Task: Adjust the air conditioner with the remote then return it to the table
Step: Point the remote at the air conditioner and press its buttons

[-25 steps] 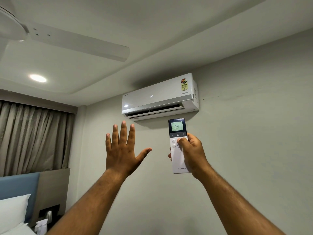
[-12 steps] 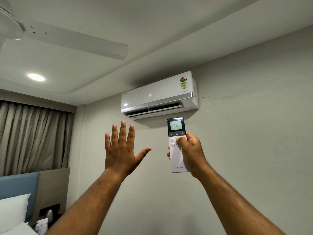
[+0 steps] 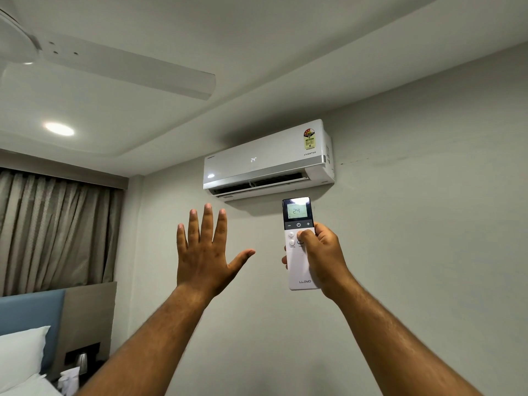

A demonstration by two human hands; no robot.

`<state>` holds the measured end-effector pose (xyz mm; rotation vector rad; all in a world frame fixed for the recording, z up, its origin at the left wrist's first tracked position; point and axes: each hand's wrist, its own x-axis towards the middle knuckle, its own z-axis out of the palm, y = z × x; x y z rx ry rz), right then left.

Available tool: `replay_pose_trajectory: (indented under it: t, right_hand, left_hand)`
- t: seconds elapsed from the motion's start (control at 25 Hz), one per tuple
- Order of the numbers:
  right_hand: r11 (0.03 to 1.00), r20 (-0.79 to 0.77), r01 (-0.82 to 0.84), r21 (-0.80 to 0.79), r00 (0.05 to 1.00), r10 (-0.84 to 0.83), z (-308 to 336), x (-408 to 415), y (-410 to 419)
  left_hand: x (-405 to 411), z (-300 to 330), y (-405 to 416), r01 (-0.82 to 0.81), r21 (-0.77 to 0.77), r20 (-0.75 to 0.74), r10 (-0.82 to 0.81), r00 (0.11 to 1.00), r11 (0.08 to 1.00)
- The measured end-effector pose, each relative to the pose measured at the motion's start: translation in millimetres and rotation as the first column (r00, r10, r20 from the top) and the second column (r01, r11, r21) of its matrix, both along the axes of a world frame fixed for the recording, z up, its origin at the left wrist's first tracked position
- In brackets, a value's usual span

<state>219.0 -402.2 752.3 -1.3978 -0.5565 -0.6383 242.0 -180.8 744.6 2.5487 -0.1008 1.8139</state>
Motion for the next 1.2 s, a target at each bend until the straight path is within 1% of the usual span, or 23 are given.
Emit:
replay_pose_trajectory:
  t: [0.32, 0.48, 0.88, 1.2]
  right_hand:
    - [1.000, 0.002, 0.001, 0.000, 1.000, -0.001, -2.0, 3.9, 2.4]
    - [1.000, -0.004, -0.010, 0.025, 1.000, 0.010, -1.1, 4.8, 4.1]
    - [1.000, -0.027, 0.023, 0.001, 0.999, -0.023, -1.8, 4.2, 7.6]
    - [1.000, -0.025, 0.016, 0.006, 1.000, -0.015, 0.3, -1.5, 10.0]
  left_hand:
    - [2.4, 0.3, 1.1, -0.010, 0.003, -0.008, 0.010, 1.000, 1.000]
    - [1.7, 1.1, 1.8, 0.004, -0.002, 0.000, -0.004, 1.000, 1.000]
    - [2.7, 2.1, 4.5, 0.013, -0.009, 0.012, -0.012, 1.000, 1.000]
    - [3.7, 2.3, 6.0, 0.033, -0.014, 0.007, -0.032, 0.999, 0.999]
